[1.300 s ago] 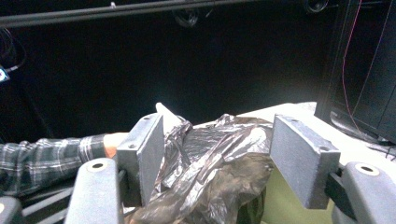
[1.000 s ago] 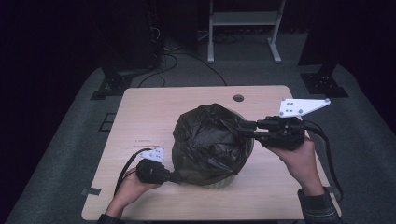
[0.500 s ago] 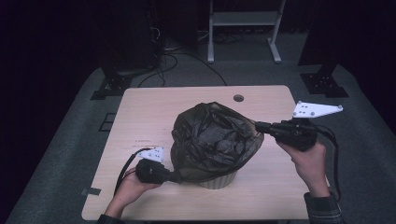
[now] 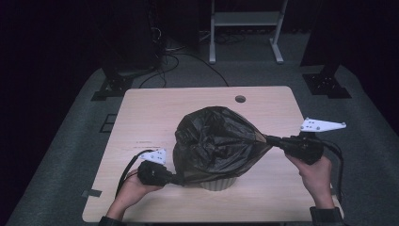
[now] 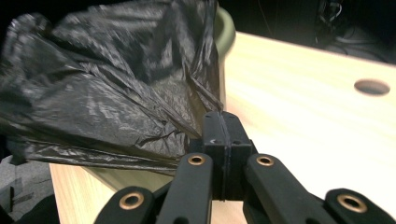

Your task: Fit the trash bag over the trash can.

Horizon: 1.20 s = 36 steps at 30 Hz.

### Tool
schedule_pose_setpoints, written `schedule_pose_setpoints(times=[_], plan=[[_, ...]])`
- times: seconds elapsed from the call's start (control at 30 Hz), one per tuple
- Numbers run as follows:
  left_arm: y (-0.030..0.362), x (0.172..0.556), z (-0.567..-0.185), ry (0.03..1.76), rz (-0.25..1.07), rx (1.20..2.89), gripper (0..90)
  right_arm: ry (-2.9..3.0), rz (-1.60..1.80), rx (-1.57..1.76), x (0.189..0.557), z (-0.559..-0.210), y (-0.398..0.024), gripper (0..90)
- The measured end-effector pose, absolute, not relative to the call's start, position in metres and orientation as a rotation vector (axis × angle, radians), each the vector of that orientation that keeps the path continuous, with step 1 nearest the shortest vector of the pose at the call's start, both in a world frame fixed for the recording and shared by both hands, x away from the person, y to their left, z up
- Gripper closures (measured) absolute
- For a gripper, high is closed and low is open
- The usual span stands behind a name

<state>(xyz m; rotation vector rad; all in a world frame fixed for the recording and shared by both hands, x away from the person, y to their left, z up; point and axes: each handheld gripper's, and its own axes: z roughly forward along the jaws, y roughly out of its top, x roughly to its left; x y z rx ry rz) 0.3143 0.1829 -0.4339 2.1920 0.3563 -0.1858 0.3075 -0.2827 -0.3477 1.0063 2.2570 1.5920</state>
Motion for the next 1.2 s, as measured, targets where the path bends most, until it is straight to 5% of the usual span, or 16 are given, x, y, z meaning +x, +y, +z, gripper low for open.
schedule_pose_setpoints(times=[0.5,0.57,0.67,1.2], plan=[[0.184,0.315,-0.435,0.360,-0.186,2.198,88.4,2.357,1.509,1.124,0.317,-0.400,-0.280,88.7],[0.184,0.315,-0.435,0.355,-0.189,2.202,88.4,2.309,1.553,1.117,0.315,-0.390,-0.285,74.2],[0.183,0.315,-0.435,0.354,-0.189,2.203,88.3,2.245,1.605,1.091,0.314,-0.376,-0.291,65.8],[0.183,0.315,-0.435,0.352,-0.196,2.204,88.3,2.183,1.651,0.894,0.335,-0.310,-0.268,56.9]])
